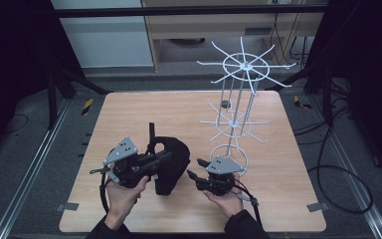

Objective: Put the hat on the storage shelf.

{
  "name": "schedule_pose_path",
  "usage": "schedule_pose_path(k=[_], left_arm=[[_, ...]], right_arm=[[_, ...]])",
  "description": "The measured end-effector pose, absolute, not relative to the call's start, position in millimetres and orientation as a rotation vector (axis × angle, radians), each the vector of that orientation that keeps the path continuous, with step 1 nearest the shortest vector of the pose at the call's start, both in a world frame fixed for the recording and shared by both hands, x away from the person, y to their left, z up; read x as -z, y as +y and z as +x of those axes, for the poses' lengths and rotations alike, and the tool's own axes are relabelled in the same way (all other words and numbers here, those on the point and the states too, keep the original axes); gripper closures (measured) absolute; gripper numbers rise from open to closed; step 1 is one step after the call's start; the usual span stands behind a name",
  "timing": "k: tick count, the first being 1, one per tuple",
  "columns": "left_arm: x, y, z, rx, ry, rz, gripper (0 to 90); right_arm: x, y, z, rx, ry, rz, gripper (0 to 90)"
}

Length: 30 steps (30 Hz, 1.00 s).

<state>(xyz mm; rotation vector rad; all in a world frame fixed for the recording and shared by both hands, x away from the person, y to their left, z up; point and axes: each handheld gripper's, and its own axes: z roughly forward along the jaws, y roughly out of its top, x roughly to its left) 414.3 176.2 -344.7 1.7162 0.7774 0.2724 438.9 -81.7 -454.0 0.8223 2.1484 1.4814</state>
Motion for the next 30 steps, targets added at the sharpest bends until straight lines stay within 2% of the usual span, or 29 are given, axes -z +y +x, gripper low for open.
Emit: schedule_pose_path(k=[6,8,9,11,15,20,22,30], left_arm=[[348,173,410,-0.239,0.746,1.731,83.2],[349,172,410,-0.232,0.738,1.736,83.2],[350,172,410,-0.231,0.737,1.735,83.2],[351,174,410,-0.218,0.731,1.731,83.2],[351,181,410,-0.217,0.735,1.713,82.9],[350,196,409,-0.279,0.778,1.694,80.4],[352,206,408,-0.340,0.812,1.704,76.7],[369,232,410,-0.435,0.924,1.705,68.8]], right_arm=[[461,-79,450,-1.514,2.163,0.836,50.3],[463,-78,451,-1.531,2.175,0.824,57.4],[464,-78,452,-1.539,2.187,0.819,66.0],[463,-77,451,-1.545,2.213,0.810,75.2],[460,-78,447,-1.526,2.216,0.785,76.5],[448,-83,440,-1.500,2.183,0.775,76.6],[439,-84,436,-1.486,2.171,0.757,76.7],[430,-67,429,-1.400,2.220,0.710,76.8]])
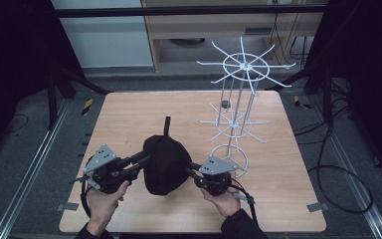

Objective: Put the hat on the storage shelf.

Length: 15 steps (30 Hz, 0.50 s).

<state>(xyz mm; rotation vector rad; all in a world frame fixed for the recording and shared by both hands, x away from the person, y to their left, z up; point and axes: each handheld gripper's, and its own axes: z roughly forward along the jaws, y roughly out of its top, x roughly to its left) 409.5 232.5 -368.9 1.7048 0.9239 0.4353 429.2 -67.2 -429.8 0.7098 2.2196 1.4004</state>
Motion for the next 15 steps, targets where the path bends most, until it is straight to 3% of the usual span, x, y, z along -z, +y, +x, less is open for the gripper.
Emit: schedule_pose_path(k=[3,15], left_arm=[[376,243,410,-0.488,0.968,1.703,65.9],[411,280,427,-0.566,1.180,1.732,72.6]], right_arm=[[428,-57,429,-1.386,2.237,0.711,76.7],[431,-3,443,-1.317,2.251,0.686,76.5]])
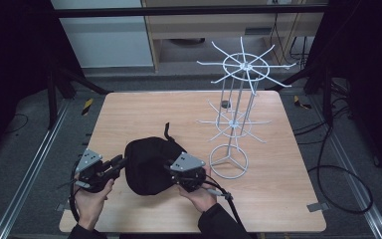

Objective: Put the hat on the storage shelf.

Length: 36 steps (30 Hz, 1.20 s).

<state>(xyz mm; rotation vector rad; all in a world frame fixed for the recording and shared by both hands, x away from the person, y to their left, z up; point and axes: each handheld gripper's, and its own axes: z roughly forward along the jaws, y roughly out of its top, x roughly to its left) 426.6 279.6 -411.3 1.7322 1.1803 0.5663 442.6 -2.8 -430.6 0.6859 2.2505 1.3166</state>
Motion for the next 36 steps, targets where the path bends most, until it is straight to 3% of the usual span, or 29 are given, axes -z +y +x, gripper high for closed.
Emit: schedule_pose_path(k=[7,14,18,27,36], left_arm=[[422,292,432,-0.590,1.261,1.739,71.4],[424,301,435,-0.605,1.296,1.727,70.9],[418,299,436,-0.603,1.228,1.748,67.1],[407,285,442,-0.571,1.067,1.812,49.0],[409,258,454,-0.544,0.946,1.933,40.2]], right_arm=[[438,19,453,-1.304,2.224,0.694,74.6],[436,15,454,-1.383,2.203,0.705,71.3],[429,-7,448,-1.452,2.184,0.730,67.9],[424,-65,427,-1.426,2.164,0.786,57.5],[436,-124,416,-1.375,2.103,0.914,52.4]])
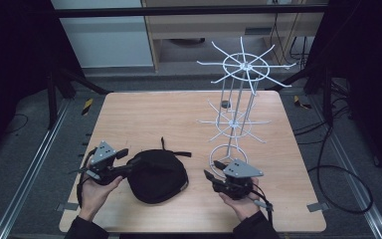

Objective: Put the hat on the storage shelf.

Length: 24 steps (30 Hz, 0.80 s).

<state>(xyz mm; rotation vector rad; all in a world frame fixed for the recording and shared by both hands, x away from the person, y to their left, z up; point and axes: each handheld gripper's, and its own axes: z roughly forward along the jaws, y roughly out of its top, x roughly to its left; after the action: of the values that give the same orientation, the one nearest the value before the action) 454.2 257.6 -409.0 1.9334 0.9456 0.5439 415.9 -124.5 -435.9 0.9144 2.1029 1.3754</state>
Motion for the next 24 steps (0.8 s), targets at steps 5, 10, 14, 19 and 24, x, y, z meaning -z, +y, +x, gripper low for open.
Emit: schedule_pose_path(k=[5,10,14,19,24], left_arm=[[408,248,459,-0.535,0.885,2.021,32.9],[416,243,470,-0.481,0.847,2.090,29.2],[423,241,474,-0.457,0.837,2.114,27.6],[438,238,481,-0.401,0.814,2.182,25.9],[444,238,482,-0.389,0.840,2.209,38.2]], right_arm=[[446,-168,412,-1.309,2.064,1.012,48.7],[453,-199,410,-1.271,2.030,1.090,47.6],[459,-213,411,-1.246,2.025,1.141,47.3],[463,-221,416,-1.204,2.022,1.169,46.5],[466,-224,420,-1.176,2.029,1.179,46.5]])
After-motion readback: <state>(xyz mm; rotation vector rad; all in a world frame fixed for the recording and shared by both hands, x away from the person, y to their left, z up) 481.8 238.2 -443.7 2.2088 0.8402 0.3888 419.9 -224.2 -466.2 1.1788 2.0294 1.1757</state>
